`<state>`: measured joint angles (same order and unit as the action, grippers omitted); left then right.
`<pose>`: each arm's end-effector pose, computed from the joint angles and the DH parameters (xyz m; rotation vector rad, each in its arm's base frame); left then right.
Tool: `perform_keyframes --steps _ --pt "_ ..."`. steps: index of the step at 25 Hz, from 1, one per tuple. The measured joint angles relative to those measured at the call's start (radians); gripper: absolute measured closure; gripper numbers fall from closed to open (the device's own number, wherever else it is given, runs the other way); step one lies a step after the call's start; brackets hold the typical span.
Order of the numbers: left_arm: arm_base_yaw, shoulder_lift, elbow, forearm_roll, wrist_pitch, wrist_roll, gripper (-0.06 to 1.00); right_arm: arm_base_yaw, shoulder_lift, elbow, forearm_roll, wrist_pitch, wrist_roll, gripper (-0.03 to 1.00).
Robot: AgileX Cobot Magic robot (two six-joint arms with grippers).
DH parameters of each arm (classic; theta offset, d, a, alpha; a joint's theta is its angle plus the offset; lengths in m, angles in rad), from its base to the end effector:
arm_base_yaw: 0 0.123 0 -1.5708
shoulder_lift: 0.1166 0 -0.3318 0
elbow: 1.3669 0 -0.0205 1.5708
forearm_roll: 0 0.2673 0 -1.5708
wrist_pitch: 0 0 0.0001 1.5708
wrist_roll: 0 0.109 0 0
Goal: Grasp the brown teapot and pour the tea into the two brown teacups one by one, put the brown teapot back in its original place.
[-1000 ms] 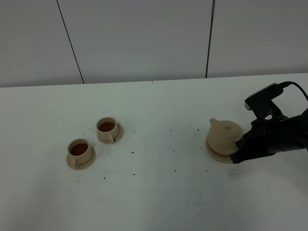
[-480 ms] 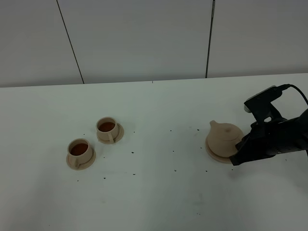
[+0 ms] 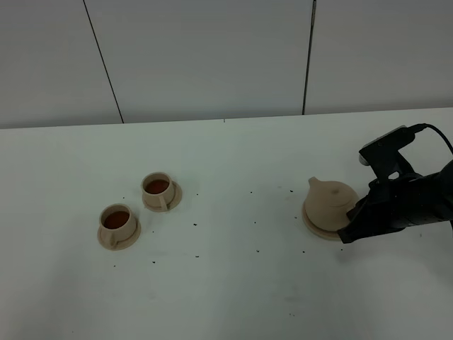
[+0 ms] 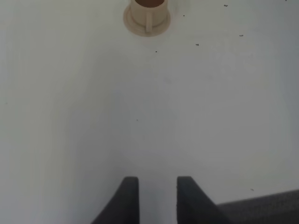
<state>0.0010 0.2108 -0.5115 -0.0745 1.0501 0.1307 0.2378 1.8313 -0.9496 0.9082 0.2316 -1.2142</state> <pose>0.0113 -0.0070 0.2830 0.1384 2.2259 -0.0204 0.3718 0.1105 0.1686 -0.7579 2.3798 0.1944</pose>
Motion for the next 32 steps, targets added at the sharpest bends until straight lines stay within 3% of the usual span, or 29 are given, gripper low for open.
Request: perform_keyframes --steps 16,32 --pt "0.0 0.0 0.0 0.0 0.0 0.0 0.68 0.0 0.0 0.0 0.0 -0.002 0.002 0.87" --pt "0.0 0.0 0.0 0.0 0.0 0.0 0.68 0.0 0.0 0.0 0.005 -0.01 0.019 0.72"
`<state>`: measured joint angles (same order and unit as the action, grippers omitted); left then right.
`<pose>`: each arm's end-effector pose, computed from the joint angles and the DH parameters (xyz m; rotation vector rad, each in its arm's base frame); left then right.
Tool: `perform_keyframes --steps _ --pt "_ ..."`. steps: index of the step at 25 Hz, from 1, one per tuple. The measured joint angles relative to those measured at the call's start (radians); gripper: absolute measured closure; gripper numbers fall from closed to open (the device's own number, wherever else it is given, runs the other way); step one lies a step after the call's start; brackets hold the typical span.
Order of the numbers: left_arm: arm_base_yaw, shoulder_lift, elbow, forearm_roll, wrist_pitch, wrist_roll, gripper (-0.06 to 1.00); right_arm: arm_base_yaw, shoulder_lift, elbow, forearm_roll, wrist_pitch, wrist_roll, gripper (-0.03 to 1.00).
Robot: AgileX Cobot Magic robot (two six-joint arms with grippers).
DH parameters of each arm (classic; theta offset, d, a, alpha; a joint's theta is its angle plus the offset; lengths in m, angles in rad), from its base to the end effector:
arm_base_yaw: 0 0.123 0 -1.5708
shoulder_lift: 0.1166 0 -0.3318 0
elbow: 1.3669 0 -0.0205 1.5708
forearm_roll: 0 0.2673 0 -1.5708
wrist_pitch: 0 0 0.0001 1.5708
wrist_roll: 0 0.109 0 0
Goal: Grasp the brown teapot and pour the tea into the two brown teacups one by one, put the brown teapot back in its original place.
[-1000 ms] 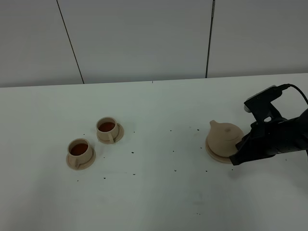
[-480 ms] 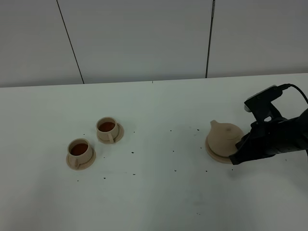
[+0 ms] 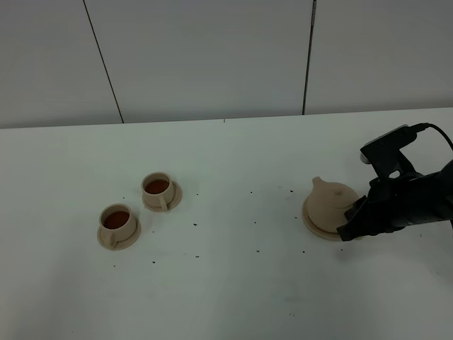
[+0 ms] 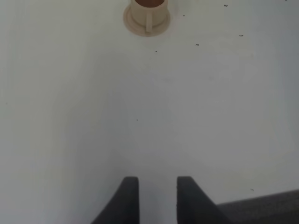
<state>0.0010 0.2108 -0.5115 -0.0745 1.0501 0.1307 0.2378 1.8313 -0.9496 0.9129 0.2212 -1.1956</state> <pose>0.0113 -0.0070 0.2830 0.1384 2.2259 -0.0204 0.3727 0.1099 0.1690 -0.7250 2.3843 0.1943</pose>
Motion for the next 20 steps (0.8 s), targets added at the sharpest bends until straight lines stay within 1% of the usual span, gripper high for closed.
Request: perform_keyframes --steps 6,14,17,20 --pt "0.0 0.0 0.0 0.0 0.0 0.0 0.68 0.0 0.0 0.0 0.0 0.021 0.01 0.7" --pt "0.0 0.0 0.0 0.0 0.0 0.0 0.68 0.0 0.0 0.0 0.0 0.026 0.011 0.58" --pt "0.0 0.0 0.0 0.0 0.0 0.0 0.68 0.0 0.0 0.0 0.0 0.026 0.016 0.55" --pt "0.0 0.0 0.0 0.0 0.0 0.0 0.68 0.0 -0.002 0.0 0.0 0.026 0.019 0.54"
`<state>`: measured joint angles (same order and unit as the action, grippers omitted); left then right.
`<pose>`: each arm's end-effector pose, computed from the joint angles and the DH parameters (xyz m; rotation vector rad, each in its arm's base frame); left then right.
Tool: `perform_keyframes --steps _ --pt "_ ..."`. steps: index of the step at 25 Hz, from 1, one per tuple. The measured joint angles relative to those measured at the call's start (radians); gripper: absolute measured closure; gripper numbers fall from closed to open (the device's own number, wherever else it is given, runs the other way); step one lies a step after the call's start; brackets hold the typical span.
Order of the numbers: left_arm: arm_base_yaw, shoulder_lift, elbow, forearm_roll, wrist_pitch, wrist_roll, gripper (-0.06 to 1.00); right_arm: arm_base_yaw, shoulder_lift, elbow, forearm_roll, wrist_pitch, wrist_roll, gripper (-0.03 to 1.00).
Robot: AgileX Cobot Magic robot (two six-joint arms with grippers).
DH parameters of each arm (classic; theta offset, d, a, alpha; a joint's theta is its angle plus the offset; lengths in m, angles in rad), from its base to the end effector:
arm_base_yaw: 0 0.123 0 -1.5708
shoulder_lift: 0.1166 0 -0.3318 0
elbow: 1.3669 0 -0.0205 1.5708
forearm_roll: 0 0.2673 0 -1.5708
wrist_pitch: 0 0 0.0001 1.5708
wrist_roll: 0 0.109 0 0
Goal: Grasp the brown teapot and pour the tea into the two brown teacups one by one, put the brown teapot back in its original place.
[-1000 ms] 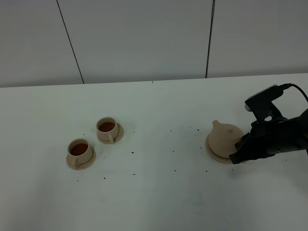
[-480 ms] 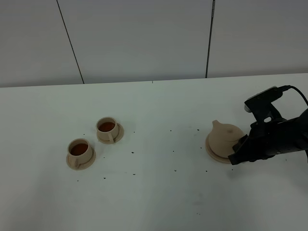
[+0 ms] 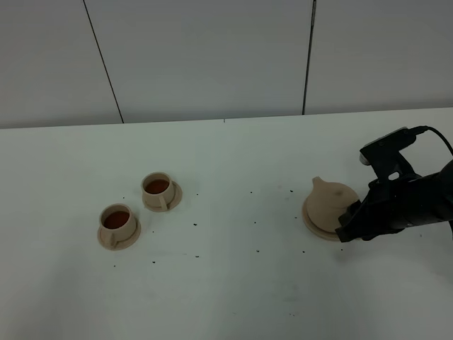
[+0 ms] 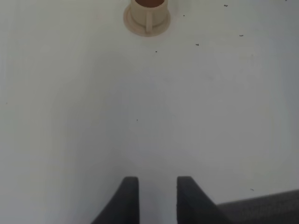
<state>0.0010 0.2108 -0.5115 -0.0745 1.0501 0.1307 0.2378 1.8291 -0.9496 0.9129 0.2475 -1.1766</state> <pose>0.0113 -0.0070 0.2830 0.1384 2.2259 -0.0204 0.3705 0.1116 0.1691 -0.7161 2.4006 0.2284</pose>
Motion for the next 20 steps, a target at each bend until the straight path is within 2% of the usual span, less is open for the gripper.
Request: perform_keyframes --steps 11,20 --pt "0.0 0.0 0.0 0.0 0.0 0.0 0.68 0.0 -0.18 0.0 0.0 -0.031 0.001 0.54" --pt "0.0 0.0 0.0 0.0 0.0 0.0 0.68 0.0 -0.366 0.0 0.001 -0.049 0.124 0.54"
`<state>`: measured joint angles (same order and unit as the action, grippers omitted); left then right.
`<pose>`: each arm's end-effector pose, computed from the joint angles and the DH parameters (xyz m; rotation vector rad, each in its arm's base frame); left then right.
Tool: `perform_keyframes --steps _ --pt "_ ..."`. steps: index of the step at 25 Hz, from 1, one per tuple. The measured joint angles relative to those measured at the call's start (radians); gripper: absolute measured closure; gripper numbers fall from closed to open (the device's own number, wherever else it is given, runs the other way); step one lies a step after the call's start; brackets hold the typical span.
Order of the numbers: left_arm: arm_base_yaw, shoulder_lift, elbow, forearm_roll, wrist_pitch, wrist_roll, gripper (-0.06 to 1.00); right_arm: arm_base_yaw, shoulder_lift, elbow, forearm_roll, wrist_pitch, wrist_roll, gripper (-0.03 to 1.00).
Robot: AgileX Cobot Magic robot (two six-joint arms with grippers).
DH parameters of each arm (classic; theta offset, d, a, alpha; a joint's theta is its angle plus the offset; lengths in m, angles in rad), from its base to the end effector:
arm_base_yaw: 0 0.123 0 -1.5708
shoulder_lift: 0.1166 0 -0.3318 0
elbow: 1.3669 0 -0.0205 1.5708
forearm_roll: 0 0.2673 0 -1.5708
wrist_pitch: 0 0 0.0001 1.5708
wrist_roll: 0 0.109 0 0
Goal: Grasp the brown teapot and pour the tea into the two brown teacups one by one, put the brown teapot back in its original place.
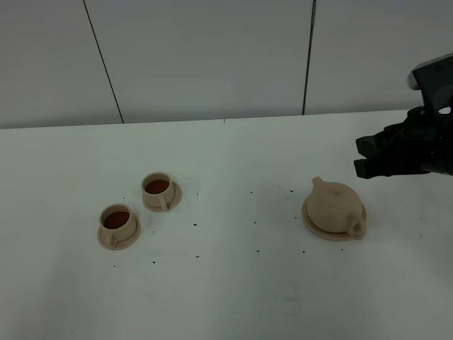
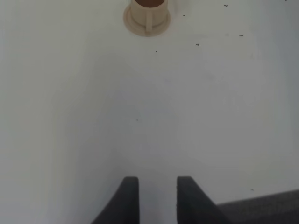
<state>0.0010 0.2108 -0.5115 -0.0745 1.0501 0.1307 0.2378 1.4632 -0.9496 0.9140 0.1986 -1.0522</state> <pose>0.0113 -0.0070 0.2830 0.1384 2.2259 -0.0204 0.3329 0.0983 0.3067 -0.4974 2.0604 0.2197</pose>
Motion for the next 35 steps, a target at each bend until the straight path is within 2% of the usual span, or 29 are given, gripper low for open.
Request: perform_keyframes --steps 6,8,16,20,23,28,30,35 --pt "0.0 0.0 0.0 0.0 0.0 0.0 0.68 0.0 -0.128 0.001 0.0 -0.016 0.03 0.55" --pt "0.0 0.0 0.0 0.0 0.0 0.0 0.68 0.0 -0.173 0.021 0.0 -0.05 0.038 0.56" --pt "0.0 0.0 0.0 0.0 0.0 0.0 0.68 0.0 -0.436 0.264 0.007 -0.254 0.112 0.56" --pt "0.0 0.0 0.0 0.0 0.0 0.0 0.68 -0.016 -0.567 0.361 0.066 -0.278 0.115 0.56" --pt "0.0 0.0 0.0 0.0 0.0 0.0 0.68 -0.069 -0.637 0.404 0.105 -0.221 0.117 0.57" --pt "0.0 0.0 0.0 0.0 0.0 0.0 0.68 -0.215 -0.704 0.419 0.076 0.012 0.179 0.59" --pt "0.0 0.0 0.0 0.0 0.0 0.0 0.68 -0.275 -0.725 0.419 0.012 0.1 0.25 0.59" --pt "0.0 0.0 0.0 0.0 0.0 0.0 0.68 -0.383 -0.825 0.405 -0.253 0.298 0.477 0.59"
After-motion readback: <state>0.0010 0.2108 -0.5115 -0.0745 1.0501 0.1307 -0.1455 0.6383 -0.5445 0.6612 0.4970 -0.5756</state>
